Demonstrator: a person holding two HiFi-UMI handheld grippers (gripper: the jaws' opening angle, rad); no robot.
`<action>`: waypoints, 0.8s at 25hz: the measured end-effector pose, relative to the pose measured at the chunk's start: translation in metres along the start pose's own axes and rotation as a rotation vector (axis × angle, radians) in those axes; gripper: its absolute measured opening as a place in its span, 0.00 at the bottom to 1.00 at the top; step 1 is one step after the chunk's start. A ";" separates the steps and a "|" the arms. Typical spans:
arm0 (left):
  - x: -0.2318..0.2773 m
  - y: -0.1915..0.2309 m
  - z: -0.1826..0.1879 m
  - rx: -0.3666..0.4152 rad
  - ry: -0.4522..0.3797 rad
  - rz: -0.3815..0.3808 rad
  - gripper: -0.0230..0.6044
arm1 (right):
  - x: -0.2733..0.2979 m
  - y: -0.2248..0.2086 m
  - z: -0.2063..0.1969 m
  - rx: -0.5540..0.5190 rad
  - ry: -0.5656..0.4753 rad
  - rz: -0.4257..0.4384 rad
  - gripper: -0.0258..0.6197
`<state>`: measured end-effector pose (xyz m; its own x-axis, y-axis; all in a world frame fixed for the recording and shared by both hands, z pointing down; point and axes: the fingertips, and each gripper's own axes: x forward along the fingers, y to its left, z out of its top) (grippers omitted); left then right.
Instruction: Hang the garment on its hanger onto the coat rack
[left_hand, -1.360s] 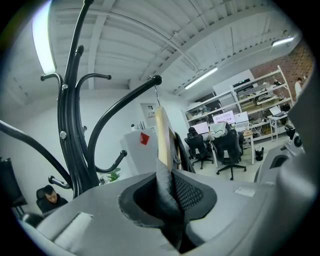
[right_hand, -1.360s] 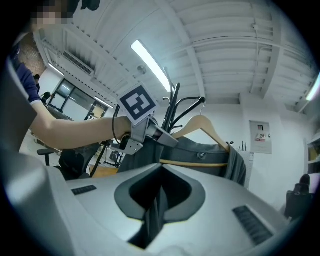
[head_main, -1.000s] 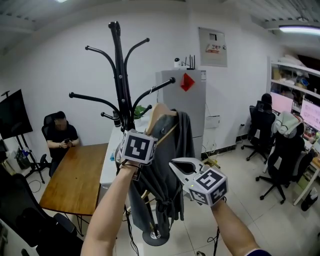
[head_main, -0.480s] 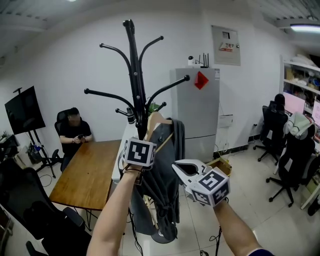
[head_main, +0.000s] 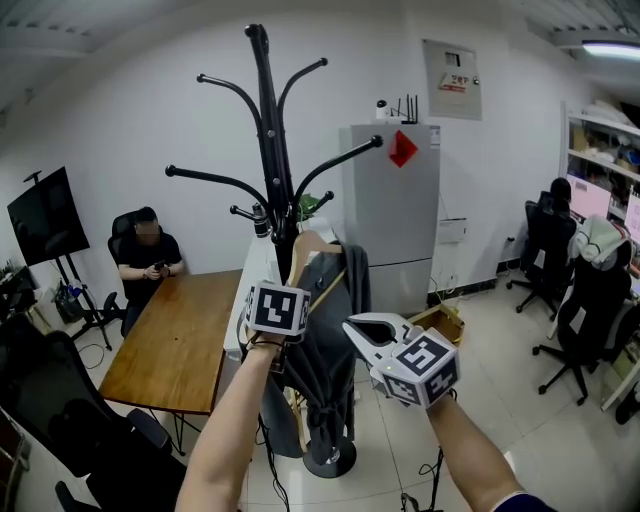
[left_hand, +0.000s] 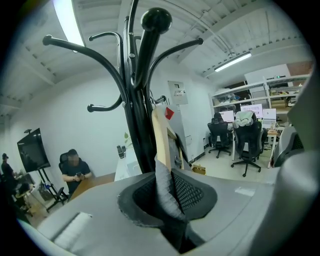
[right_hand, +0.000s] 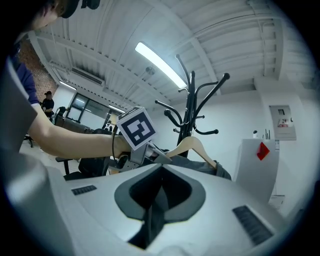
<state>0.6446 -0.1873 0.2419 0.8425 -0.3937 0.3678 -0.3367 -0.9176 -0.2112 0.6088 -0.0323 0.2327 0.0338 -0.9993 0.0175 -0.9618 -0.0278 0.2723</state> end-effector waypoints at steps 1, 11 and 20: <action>0.001 -0.001 -0.003 -0.001 0.004 0.001 0.15 | 0.001 0.000 -0.001 0.000 0.002 0.000 0.04; 0.012 -0.005 -0.014 0.015 0.017 0.008 0.17 | 0.003 -0.006 -0.002 -0.003 0.017 -0.006 0.04; 0.000 -0.013 0.003 0.095 -0.095 0.011 0.35 | 0.001 -0.009 -0.008 0.001 0.024 -0.018 0.04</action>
<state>0.6505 -0.1752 0.2421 0.8765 -0.3927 0.2784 -0.3084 -0.9022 -0.3016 0.6201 -0.0334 0.2380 0.0580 -0.9977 0.0358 -0.9613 -0.0462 0.2715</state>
